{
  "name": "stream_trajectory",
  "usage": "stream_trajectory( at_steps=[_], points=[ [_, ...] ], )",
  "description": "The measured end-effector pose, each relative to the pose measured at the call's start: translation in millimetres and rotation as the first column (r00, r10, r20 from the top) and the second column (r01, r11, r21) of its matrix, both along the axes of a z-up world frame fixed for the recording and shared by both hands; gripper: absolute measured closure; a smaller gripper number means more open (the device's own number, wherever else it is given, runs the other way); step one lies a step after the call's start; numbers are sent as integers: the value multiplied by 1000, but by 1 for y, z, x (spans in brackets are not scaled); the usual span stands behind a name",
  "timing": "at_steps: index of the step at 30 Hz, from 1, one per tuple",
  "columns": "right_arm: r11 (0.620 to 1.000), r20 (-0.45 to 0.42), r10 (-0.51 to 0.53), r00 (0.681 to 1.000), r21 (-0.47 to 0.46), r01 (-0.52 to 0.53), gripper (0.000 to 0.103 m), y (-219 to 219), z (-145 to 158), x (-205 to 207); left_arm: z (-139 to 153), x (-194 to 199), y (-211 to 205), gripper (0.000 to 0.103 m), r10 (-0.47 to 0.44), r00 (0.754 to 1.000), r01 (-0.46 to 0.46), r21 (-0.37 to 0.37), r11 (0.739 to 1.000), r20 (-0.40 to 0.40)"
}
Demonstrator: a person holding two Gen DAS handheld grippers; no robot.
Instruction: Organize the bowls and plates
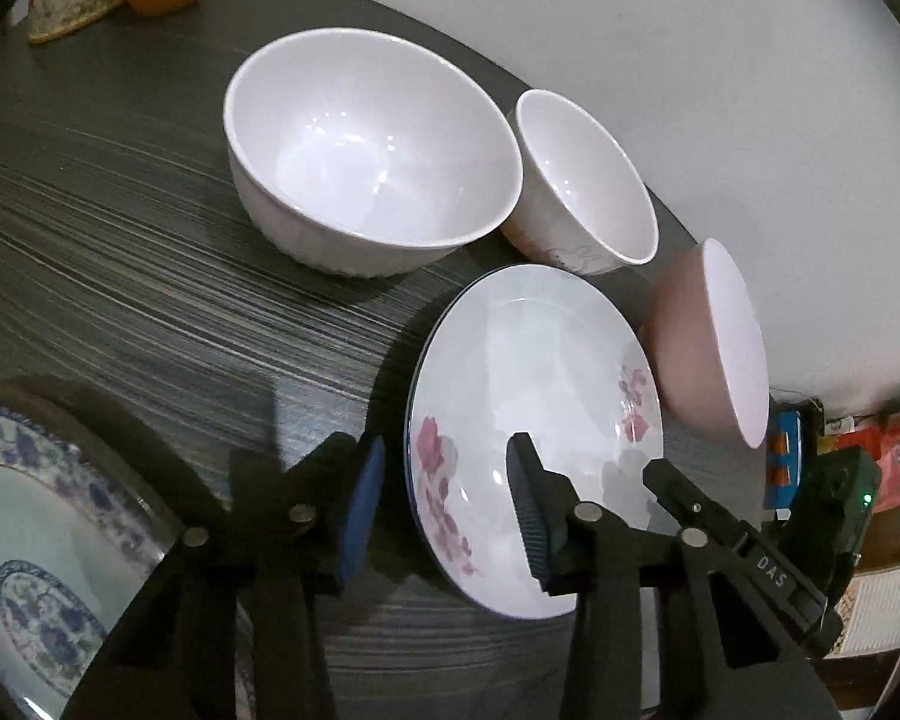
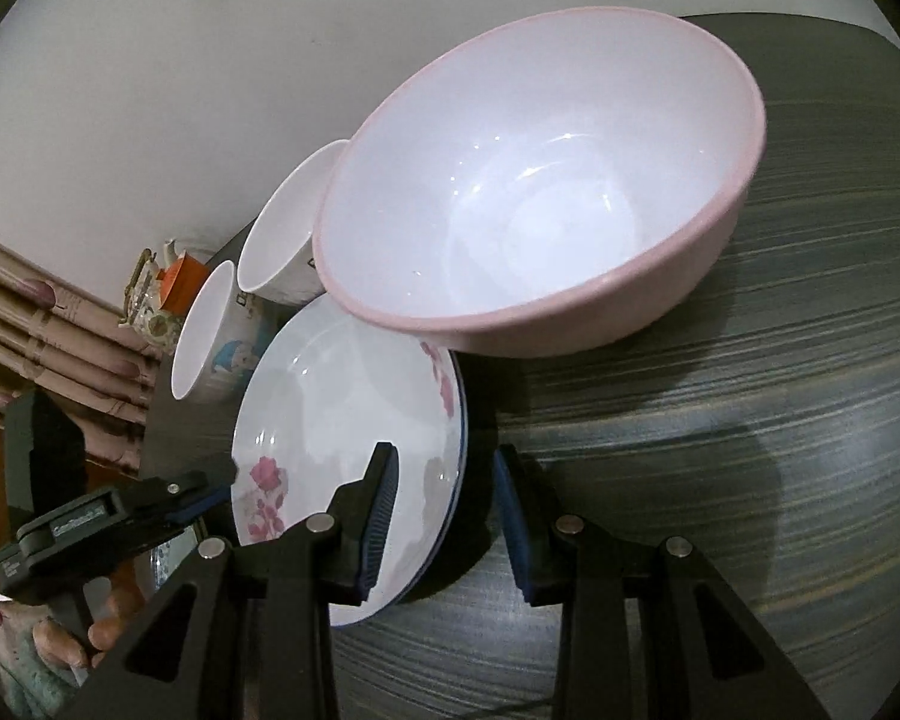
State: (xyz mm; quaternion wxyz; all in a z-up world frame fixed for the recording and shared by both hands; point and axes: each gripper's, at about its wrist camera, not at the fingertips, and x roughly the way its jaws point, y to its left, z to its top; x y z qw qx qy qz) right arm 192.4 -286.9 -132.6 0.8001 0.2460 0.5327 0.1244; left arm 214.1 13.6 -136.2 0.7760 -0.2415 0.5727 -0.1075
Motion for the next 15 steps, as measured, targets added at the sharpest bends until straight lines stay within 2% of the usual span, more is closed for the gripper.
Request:
stream_trajectory(
  at_steps=[5,9,13,15],
  points=[
    [1000,-6,7,1000,14,-7,81,0,-4,5,-5,3,-5,73,-7,1000,7,1,1000,-11],
    [1000,-11,2,1000,14,-2,82,0,-7,8,-6,5,-6,75,-7,1000,8,16,1000,-11],
    [1000,-16,10,1000,14,-9,91,2,-9,13,-8,9,-6,80,-8,1000,8,36,999,-11],
    [1000,-22,10,1000,8,-10,92,4,-10,15,-7,9,-4,83,-8,1000,9,44,999,-13]
  ],
)
